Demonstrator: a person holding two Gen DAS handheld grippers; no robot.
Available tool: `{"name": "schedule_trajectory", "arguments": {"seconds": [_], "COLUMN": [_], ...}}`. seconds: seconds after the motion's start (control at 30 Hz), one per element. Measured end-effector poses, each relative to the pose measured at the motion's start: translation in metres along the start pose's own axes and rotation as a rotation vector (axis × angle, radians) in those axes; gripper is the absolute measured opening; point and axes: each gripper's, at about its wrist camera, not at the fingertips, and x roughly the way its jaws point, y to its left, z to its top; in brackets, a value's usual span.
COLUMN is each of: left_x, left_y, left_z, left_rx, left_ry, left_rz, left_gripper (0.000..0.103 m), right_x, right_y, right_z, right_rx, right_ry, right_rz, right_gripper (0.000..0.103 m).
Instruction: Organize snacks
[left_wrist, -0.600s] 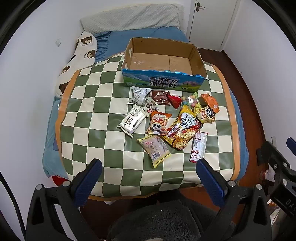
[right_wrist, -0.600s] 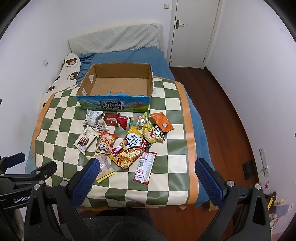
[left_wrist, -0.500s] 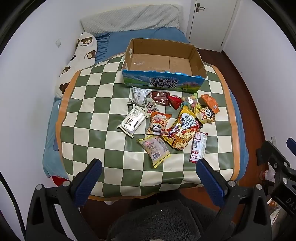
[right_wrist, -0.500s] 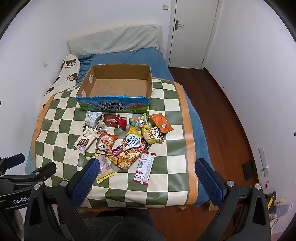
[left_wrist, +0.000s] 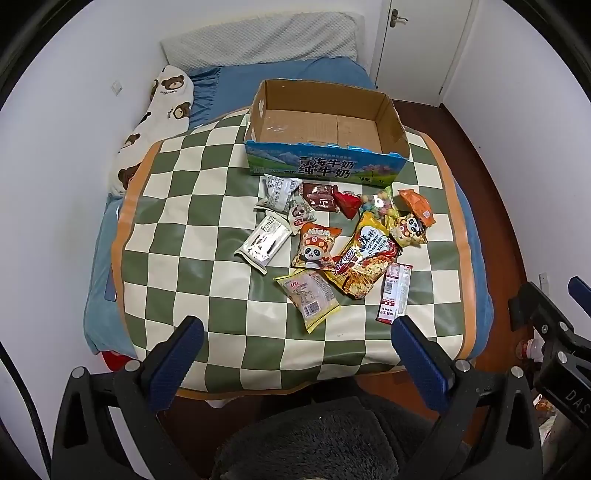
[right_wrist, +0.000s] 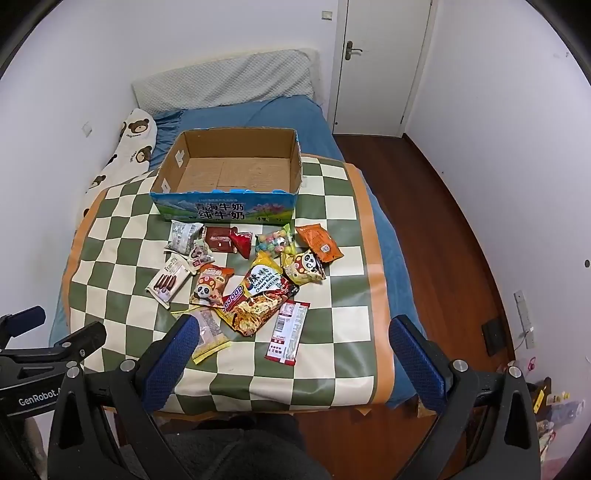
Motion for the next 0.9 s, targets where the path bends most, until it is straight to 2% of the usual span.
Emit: {"name": "schedule_trajectory", "arguments": {"seconds": [0.9], "left_x": [-0.0091], "left_y": [-0.0014], "left_z": [-0.0028], "left_rx": [0.0], "left_ry": [-0.017], "left_rz": [-0.011], "left_gripper": [0.103], "right_x": [-0.0084], "right_y": [0.0022], "right_z": [-0.0016], "right_rx": [0.019], "right_ry": [0.004], "right_rz": [-0.01], "right_gripper": [0.103]}}
